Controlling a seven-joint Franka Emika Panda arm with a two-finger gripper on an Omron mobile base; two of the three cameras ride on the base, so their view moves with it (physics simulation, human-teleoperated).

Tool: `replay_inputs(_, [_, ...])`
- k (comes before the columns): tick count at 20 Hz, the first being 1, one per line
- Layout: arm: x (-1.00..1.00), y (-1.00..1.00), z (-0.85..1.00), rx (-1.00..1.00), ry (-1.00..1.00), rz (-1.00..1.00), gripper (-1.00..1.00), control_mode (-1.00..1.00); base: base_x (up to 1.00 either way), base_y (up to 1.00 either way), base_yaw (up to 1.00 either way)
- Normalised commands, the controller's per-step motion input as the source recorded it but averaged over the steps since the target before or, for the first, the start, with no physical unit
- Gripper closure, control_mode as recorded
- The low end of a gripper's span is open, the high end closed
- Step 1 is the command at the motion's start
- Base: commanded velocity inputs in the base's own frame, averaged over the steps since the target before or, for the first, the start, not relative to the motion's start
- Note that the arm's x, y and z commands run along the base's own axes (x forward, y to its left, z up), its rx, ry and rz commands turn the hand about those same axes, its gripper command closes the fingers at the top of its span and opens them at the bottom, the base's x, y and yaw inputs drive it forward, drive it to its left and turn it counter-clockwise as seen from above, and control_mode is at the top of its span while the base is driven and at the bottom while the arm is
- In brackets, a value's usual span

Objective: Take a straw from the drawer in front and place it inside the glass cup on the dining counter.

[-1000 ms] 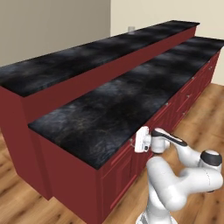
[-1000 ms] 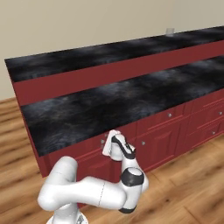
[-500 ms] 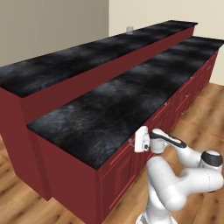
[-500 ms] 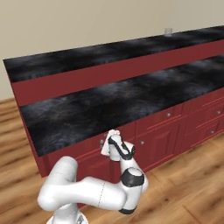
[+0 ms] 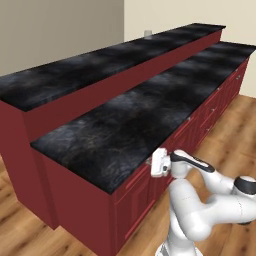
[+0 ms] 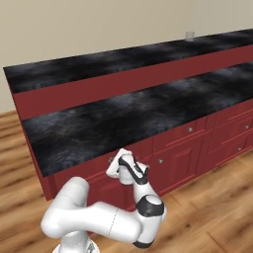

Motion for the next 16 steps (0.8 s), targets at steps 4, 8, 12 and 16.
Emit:
replay_inputs(4, [-0.09, 0.16, 0.0, 0.17, 0.08, -0.01, 1.0, -1.0, 0.0, 0.0, 0.0])
replay_inputs(8, [0.03, -0.04, -0.01, 0.09, 0.04, -0.07, 1.0, -1.0, 0.0, 0.0, 0.0])
replay_inputs(12, [0.32, -0.18, -0.16, 0.02, 0.04, -0.11, 1.0, -1.0, 0.0, 0.0, 0.0])
replay_inputs(16, [0.29, -0.21, -0.29, 0.0, 0.06, -0.11, 1.0, -1.0, 0.0, 0.0, 0.0])
